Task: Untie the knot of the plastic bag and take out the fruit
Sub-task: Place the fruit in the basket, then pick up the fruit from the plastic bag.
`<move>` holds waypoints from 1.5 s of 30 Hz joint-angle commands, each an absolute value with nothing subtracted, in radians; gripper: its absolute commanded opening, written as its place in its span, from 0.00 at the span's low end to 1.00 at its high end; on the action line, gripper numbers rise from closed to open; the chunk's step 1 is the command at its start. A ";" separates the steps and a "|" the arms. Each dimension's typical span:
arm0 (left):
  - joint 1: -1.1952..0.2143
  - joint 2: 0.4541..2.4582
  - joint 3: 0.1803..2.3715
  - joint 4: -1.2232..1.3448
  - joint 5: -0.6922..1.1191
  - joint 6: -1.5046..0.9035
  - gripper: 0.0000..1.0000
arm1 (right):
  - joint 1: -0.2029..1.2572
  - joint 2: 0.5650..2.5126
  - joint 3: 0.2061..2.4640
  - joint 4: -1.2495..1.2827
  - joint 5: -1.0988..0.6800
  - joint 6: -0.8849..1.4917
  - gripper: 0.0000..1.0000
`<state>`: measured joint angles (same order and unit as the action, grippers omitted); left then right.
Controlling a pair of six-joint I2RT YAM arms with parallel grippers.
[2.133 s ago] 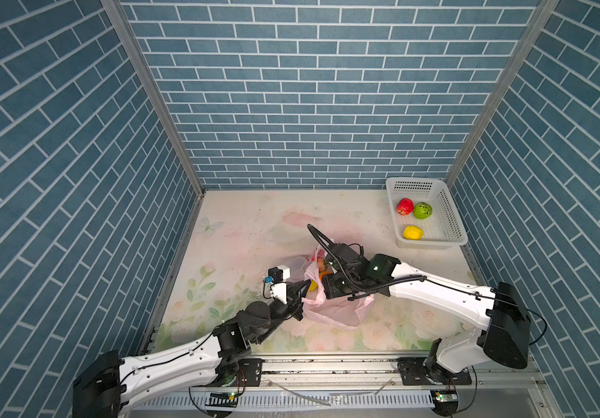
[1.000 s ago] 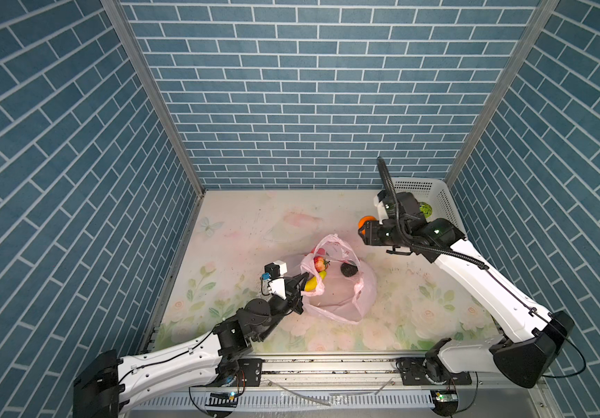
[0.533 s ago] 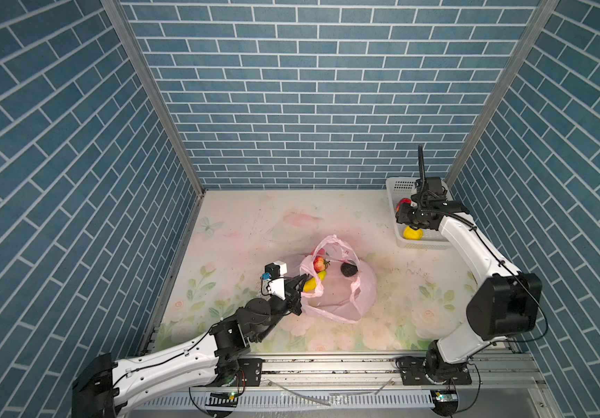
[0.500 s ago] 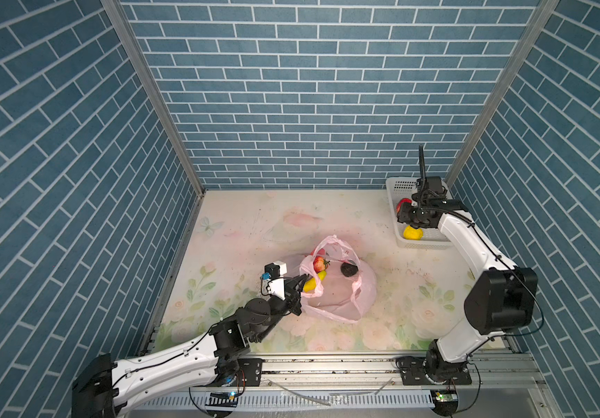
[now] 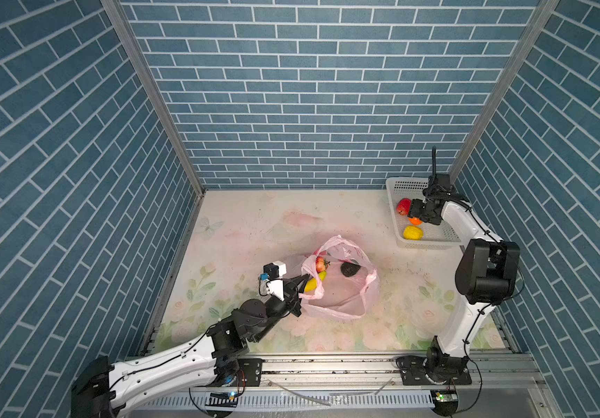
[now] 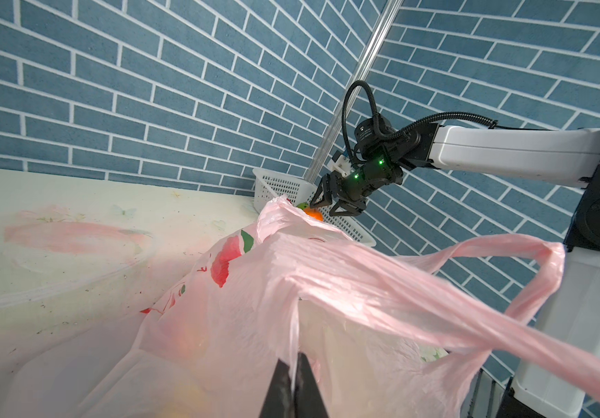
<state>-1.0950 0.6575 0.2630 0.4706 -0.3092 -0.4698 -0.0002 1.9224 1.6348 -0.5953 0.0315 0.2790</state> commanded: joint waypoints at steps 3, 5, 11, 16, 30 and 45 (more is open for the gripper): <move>-1.091 0.665 0.253 0.506 -0.289 -0.453 0.07 | 0.004 1.890 1.626 -0.617 0.050 0.265 0.76; -1.091 0.664 0.253 0.512 -0.287 -0.453 0.07 | 0.003 1.872 1.609 -0.620 0.045 0.267 0.76; -1.091 0.666 0.253 0.539 -0.283 -0.436 0.07 | 0.037 1.751 1.547 -0.658 -0.020 0.275 0.77; -1.091 0.675 0.265 0.560 -0.270 -0.418 0.07 | 0.133 1.626 1.540 -0.747 -0.112 0.275 0.76; -1.091 0.691 0.264 0.588 -0.265 -0.411 0.07 | 0.596 1.473 1.687 -0.944 -0.222 0.398 0.75; -1.090 0.713 0.267 0.619 -0.272 -0.410 0.07 | 0.926 1.505 1.590 -1.022 -0.094 0.476 0.73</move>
